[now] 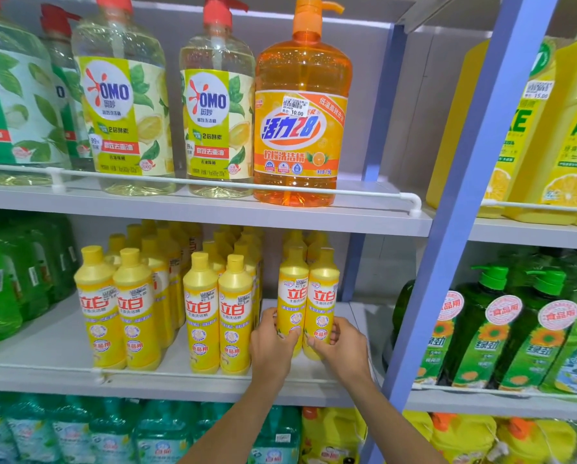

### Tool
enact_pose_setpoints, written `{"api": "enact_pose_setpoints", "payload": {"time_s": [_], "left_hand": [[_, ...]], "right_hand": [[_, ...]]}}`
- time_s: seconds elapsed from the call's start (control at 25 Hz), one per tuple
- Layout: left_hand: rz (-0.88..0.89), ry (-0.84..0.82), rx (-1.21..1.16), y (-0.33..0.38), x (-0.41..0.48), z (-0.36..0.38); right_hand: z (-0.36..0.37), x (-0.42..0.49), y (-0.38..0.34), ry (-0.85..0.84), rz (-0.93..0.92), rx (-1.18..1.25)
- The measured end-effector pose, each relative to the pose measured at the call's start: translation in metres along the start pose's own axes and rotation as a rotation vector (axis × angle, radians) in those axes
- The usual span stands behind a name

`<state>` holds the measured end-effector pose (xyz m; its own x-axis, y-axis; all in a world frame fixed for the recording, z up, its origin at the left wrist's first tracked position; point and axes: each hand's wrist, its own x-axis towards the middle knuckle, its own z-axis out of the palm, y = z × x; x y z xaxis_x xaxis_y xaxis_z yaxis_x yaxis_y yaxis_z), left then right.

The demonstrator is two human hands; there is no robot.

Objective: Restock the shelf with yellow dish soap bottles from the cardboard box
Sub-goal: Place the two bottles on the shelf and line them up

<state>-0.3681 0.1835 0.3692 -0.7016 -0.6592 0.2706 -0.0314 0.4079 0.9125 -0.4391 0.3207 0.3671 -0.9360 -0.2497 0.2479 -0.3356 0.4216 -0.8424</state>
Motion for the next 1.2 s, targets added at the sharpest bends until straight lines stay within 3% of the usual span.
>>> {"api": "enact_pose_setpoints", "payload": {"time_s": [0.32,1.2], "left_hand": [[-0.015,0.067,0.058,-0.004,0.027,0.02],[-0.076,0.005,0.037,-0.01,0.048,0.026]], "right_hand": [[0.011,0.034,0.007,0.018,0.026,-0.045],[0.013,0.046,0.003,-0.003,0.043,-0.076]]}}
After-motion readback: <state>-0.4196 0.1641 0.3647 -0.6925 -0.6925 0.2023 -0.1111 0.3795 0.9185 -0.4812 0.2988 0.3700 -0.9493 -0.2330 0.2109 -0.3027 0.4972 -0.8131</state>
